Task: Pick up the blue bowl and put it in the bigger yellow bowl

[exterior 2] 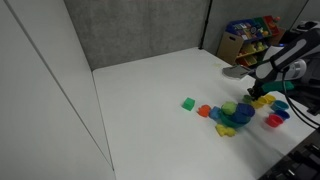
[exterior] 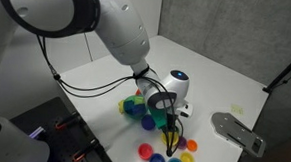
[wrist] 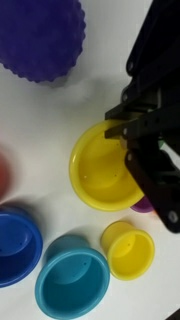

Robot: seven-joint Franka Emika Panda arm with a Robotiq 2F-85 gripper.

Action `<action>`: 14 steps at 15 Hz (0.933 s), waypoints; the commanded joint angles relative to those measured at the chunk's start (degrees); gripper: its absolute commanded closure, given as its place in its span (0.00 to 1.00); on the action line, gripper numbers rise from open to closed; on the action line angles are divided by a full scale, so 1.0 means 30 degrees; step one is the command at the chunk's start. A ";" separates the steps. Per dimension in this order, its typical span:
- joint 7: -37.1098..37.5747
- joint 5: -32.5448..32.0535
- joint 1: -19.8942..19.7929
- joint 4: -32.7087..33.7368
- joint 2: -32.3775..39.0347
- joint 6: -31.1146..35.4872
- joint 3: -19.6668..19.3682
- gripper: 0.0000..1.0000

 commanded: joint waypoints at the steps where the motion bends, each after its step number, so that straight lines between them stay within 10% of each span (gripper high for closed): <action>1: 0.0255 -0.0579 0.0358 -0.0571 -0.0872 -0.0178 -0.0404 0.95; 8: 0.0266 -0.0729 0.0368 -0.0982 -0.0647 -0.0060 -0.0566 0.95; 9: 0.0269 -0.0727 0.0353 -0.1026 -0.0689 -0.0066 -0.0587 0.63; 14: 0.0244 -0.0863 0.0346 -0.1237 -0.1231 -0.0085 -0.0971 0.31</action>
